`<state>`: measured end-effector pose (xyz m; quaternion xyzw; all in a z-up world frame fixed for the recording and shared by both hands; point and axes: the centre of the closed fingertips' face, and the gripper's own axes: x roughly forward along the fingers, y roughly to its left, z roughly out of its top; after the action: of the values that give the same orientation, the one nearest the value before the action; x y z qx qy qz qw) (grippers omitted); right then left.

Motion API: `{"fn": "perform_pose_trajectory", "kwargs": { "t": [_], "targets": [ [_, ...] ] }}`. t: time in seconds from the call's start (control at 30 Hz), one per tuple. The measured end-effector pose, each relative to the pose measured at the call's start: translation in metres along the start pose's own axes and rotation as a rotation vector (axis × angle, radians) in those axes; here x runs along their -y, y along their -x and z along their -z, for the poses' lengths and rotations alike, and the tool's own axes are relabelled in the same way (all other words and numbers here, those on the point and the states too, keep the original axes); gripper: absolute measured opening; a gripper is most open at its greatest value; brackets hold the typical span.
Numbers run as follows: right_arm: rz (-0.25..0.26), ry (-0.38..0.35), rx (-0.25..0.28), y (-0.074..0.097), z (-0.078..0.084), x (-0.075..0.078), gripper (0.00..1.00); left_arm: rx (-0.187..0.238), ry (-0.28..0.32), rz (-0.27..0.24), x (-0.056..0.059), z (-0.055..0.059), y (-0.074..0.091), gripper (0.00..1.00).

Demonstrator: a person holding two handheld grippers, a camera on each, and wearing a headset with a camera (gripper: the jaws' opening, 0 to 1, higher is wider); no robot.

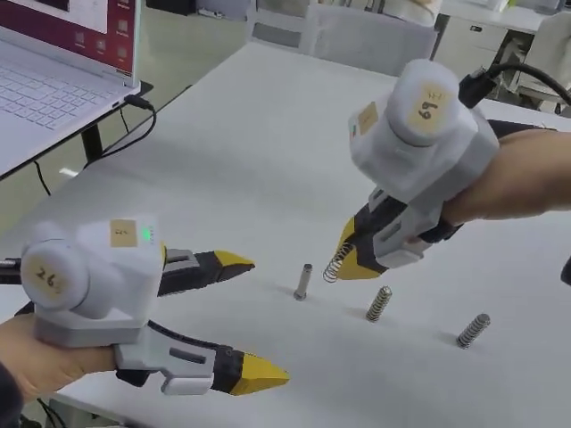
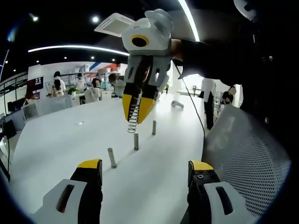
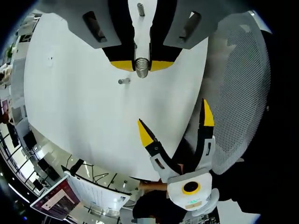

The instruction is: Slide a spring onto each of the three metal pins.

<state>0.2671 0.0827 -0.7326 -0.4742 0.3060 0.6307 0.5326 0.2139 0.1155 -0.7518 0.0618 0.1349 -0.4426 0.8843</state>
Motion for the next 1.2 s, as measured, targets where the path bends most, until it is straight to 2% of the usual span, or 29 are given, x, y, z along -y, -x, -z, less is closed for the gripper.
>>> {"fn": "perform_pose_trajectory", "kwargs": {
  "t": [0.2, 0.37, 0.8, 1.2],
  "targets": [
    [0.034, -0.012, 0.002, -0.003, -0.003, 0.019, 0.09, 0.0, 0.004, -0.012, -0.002, 0.0, 0.001, 0.73],
    [0.034, -0.024, 0.004, -0.009, -0.006, 0.028, 0.09, 0.003, 0.014, -0.025, -0.006, 0.002, 0.002, 0.74],
    [0.008, -0.021, -0.05, -0.036, 0.001, 0.038, 0.09, -0.006, 0.028, -0.061, -0.011, 0.01, 0.008, 0.75],
    [-0.01, -0.016, -0.076, -0.05, 0.008, 0.044, 0.09, -0.016, 0.036, -0.064, -0.016, 0.016, 0.01, 0.75]
  ]
}}
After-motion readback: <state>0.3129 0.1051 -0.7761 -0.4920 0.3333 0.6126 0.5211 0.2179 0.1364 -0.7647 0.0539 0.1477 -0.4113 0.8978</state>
